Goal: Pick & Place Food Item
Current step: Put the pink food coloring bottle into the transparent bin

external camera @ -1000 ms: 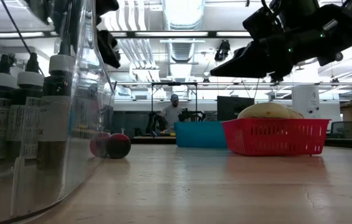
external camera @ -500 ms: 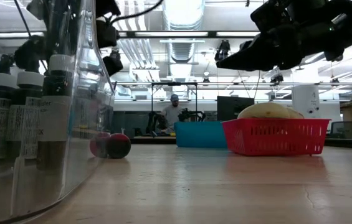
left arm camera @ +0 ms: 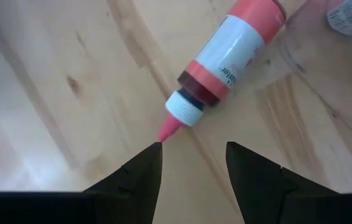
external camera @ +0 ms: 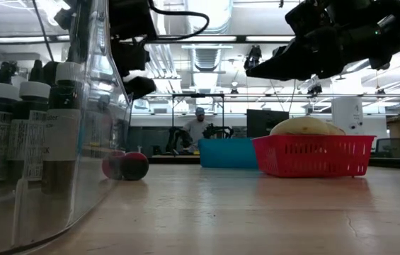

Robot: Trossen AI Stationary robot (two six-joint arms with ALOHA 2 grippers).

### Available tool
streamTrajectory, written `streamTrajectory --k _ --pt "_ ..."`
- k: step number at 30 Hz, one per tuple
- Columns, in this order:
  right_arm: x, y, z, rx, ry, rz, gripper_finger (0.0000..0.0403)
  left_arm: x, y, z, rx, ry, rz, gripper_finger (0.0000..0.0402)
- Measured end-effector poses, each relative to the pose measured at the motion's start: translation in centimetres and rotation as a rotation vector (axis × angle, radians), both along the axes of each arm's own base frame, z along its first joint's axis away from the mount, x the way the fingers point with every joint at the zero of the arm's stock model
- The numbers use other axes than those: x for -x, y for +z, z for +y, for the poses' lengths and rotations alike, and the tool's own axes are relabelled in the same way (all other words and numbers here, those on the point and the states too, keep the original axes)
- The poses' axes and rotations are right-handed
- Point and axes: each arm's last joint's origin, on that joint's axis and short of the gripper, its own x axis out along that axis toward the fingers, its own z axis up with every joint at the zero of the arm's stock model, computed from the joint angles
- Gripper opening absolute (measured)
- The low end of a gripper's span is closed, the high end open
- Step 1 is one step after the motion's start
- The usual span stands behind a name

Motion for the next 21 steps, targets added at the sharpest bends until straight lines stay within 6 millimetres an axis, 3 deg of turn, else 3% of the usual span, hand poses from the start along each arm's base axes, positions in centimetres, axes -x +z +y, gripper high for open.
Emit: streamTrajectory --k 21 --pt "0.0 -0.1 -0.1 0.009 -0.024 0.006 0.016 -2.1 -2.1 -0.1 0.055 -0.104 0.039 0.0178"
